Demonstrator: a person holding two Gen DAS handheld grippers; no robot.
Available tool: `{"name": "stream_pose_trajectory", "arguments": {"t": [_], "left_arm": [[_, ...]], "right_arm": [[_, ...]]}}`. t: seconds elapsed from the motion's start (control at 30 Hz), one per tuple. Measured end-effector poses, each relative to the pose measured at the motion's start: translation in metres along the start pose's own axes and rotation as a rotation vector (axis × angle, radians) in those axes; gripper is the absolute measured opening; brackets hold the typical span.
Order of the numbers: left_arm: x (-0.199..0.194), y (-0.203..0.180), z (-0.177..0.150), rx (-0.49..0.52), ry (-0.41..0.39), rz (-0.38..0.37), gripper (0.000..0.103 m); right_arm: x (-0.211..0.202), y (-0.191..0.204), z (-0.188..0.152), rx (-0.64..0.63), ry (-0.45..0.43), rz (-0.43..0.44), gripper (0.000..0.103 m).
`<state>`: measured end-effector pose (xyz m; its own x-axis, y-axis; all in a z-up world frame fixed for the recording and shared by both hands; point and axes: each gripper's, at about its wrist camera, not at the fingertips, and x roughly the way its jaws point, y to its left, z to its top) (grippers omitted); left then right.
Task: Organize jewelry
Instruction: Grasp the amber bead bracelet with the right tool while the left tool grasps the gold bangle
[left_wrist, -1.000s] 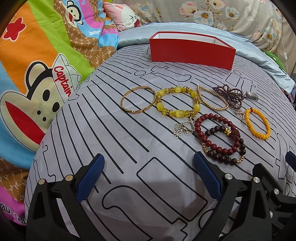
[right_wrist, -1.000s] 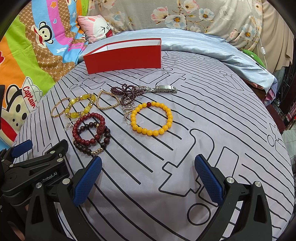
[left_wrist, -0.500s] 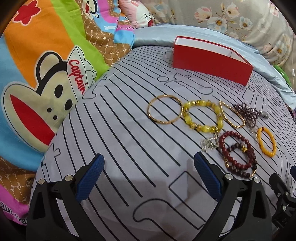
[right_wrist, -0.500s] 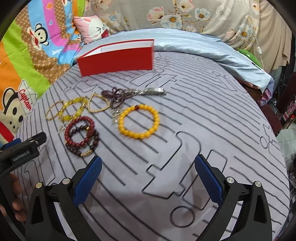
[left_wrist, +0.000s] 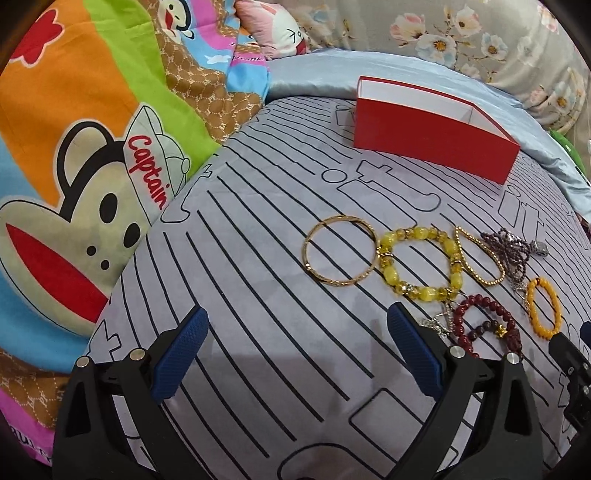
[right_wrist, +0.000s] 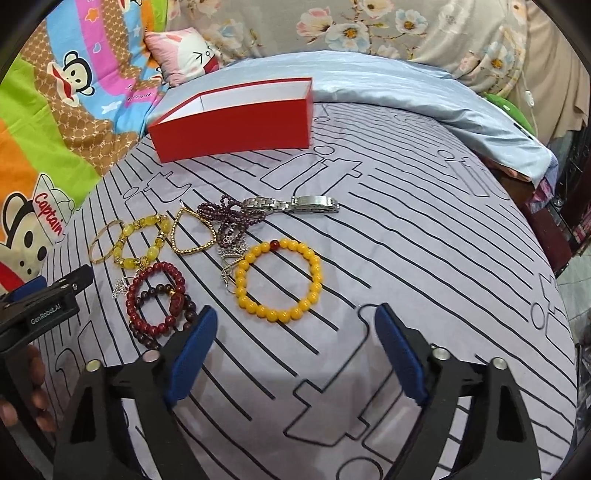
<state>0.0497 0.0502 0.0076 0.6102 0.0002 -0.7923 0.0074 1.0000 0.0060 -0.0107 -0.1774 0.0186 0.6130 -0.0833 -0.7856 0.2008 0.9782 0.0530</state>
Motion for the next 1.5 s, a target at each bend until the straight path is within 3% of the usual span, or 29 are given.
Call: {"name": "stream_pose_trajectory", "arguments": {"t": [0.23, 0.4, 0.53, 0.63, 0.73, 0.83, 1.13, 1.33, 1.5], "left_arm": [[0.003, 0.012, 0.004, -0.033, -0.005, -0.003, 0.095], [0.006, 0.015, 0.010, -0.037, -0.004, 0.002, 0.095], [0.009, 0.016, 0.017, -0.034, -0.008, 0.018, 0.095], [0.014, 0.018, 0.025, -0.040, -0.017, 0.033, 0.095], [0.021, 0.019, 0.034, -0.043, -0.019, 0.046, 0.094], [0.029, 0.019, 0.041, -0.042, 0.004, 0.025, 0.084], [0.019, 0.003, 0.026, 0.025, 0.012, -0.053, 0.092], [0.033, -0.004, 0.023, 0.066, 0.059, -0.031, 0.091], [0.041, -0.007, 0.031, 0.063, 0.049, -0.039, 0.091]], "right_arm": [[0.012, -0.011, 0.011, 0.052, 0.024, 0.018, 0.056], [0.023, -0.005, 0.015, 0.007, 0.042, -0.026, 0.040], [0.023, -0.002, 0.013, -0.018, 0.025, -0.041, 0.017], [0.023, -0.001, 0.013, -0.018, 0.022, -0.039, 0.007], [0.022, 0.001, 0.011, -0.032, 0.016, -0.048, 0.006], [0.022, 0.002, 0.011, -0.031, 0.014, -0.048, 0.006], [0.022, -0.001, 0.012, -0.010, 0.018, -0.036, 0.006], [0.023, -0.002, 0.012, -0.006, 0.023, -0.035, 0.007], [0.023, -0.002, 0.013, -0.002, 0.025, -0.034, 0.007]]}}
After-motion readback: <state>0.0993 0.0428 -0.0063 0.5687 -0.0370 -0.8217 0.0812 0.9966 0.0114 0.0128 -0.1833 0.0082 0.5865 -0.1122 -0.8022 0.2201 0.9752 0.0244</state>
